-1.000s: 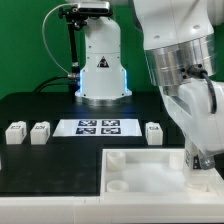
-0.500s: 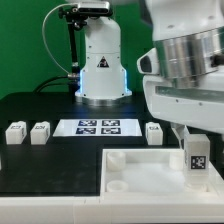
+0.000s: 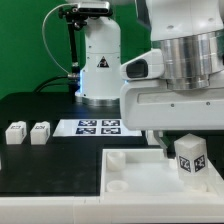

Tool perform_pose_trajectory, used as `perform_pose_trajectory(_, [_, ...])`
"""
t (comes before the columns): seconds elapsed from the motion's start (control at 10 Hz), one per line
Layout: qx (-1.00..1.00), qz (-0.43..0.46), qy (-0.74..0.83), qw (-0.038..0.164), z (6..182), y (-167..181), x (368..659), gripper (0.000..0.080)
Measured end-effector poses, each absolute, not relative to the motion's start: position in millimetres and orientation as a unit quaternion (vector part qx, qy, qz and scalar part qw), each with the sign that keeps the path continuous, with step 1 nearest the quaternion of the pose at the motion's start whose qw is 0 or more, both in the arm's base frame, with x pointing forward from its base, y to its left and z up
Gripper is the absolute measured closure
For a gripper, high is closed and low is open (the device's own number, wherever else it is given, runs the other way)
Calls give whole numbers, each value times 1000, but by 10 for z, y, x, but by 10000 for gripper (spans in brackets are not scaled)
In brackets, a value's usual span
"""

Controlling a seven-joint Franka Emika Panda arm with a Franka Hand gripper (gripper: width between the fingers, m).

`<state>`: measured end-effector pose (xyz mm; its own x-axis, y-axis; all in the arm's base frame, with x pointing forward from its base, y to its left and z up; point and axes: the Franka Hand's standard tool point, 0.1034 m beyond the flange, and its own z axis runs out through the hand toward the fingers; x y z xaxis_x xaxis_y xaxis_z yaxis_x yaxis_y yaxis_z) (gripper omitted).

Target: Assemble one leg

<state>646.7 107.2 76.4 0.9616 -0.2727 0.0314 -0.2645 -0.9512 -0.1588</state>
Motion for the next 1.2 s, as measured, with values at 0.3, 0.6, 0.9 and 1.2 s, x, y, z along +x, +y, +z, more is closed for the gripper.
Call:
perform_pose_trajectory(0.3, [-997, -39, -12, 67, 707, 1034, 6443, 151])
perform_pose_trajectory(0.6, [-996, -47, -40, 63, 709, 1044, 6462, 198])
perform_pose_trajectory(0.9, [-992, -38, 92, 71, 708, 1060, 6460, 372])
perform_pose_trajectory(1.2, [-967, -26, 242, 79, 707, 1076, 6458, 753])
